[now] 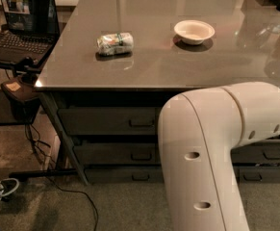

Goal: Open middle drawer

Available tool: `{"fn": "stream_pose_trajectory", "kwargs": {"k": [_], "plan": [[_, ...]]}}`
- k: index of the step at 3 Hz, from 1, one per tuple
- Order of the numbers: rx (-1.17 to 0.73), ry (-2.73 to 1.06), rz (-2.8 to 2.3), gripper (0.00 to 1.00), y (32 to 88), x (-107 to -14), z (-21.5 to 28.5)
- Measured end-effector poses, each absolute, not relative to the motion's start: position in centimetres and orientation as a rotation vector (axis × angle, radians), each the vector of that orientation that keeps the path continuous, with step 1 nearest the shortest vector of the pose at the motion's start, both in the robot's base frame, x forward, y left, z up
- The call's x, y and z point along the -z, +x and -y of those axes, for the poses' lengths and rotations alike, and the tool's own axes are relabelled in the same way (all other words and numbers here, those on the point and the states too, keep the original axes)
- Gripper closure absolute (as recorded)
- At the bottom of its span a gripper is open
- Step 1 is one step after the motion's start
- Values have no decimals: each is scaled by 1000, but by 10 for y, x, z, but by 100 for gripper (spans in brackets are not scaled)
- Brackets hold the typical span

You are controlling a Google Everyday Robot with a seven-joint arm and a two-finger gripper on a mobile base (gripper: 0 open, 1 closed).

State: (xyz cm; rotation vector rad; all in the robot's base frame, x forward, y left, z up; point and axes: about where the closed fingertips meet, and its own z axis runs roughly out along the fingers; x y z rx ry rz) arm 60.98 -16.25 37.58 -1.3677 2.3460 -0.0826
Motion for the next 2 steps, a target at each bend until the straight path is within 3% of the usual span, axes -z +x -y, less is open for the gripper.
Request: {"fn": "stream_pose_trajectory", "kwargs": {"k": [1, 2], "plan": [[83, -1368, -2346, 100, 610, -384, 163], [83, -1368, -2346, 100, 610, -392, 163]]}}
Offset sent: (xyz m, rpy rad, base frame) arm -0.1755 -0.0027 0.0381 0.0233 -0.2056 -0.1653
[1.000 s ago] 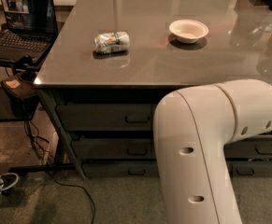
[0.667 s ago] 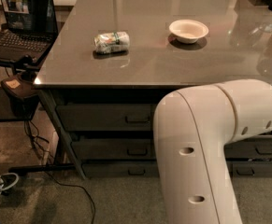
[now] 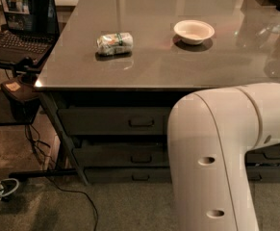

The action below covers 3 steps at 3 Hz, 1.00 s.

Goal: Open middle drawer

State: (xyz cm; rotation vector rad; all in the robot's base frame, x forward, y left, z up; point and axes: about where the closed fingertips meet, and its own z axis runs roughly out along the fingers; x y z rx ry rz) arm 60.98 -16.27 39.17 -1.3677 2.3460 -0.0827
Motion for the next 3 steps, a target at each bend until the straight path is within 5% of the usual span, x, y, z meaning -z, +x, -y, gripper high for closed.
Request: {"fn": "stream_pose_trajectory", "kwargs": {"k": [3], "plan": [[76, -1389, -2308, 100, 586, -394, 169]]}}
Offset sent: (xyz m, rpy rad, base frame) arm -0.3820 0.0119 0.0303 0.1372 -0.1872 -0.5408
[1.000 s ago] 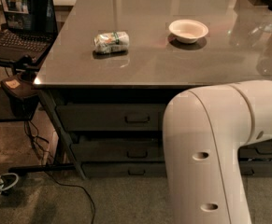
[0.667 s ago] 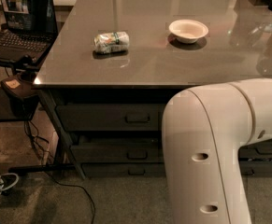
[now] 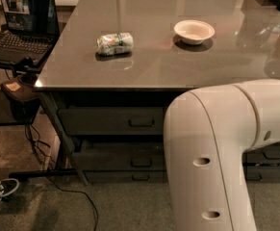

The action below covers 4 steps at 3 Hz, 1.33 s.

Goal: Open middle drawer

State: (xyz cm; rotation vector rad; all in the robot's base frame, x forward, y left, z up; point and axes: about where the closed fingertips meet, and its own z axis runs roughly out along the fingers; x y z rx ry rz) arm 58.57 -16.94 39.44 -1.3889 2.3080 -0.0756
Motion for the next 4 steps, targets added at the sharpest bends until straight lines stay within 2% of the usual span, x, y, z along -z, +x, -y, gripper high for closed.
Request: {"fn": "stream_pose_trajectory", "kwargs": {"k": [2, 4], "plan": [[52, -1412, -2256, 100, 541, -400, 180], [52, -1412, -2256, 100, 541, -403, 181]]}}
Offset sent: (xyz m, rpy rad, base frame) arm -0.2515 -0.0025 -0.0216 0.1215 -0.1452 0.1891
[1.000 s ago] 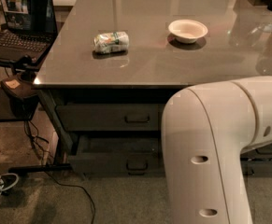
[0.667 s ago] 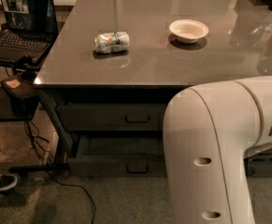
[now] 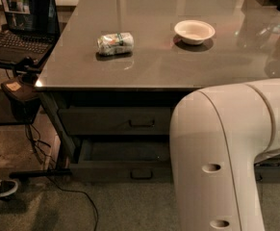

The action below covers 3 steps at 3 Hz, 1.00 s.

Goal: Open middle drawer

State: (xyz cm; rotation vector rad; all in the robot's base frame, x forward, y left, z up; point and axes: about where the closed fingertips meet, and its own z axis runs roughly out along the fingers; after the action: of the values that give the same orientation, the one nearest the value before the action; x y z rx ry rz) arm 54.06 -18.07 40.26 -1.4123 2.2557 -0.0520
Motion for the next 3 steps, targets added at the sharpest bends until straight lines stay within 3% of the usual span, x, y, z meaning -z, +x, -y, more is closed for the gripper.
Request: {"fn": "stream_pose_trajectory", "kwargs": {"k": [3], "plan": [[13, -1467, -2222, 100, 520, -404, 178]]}}
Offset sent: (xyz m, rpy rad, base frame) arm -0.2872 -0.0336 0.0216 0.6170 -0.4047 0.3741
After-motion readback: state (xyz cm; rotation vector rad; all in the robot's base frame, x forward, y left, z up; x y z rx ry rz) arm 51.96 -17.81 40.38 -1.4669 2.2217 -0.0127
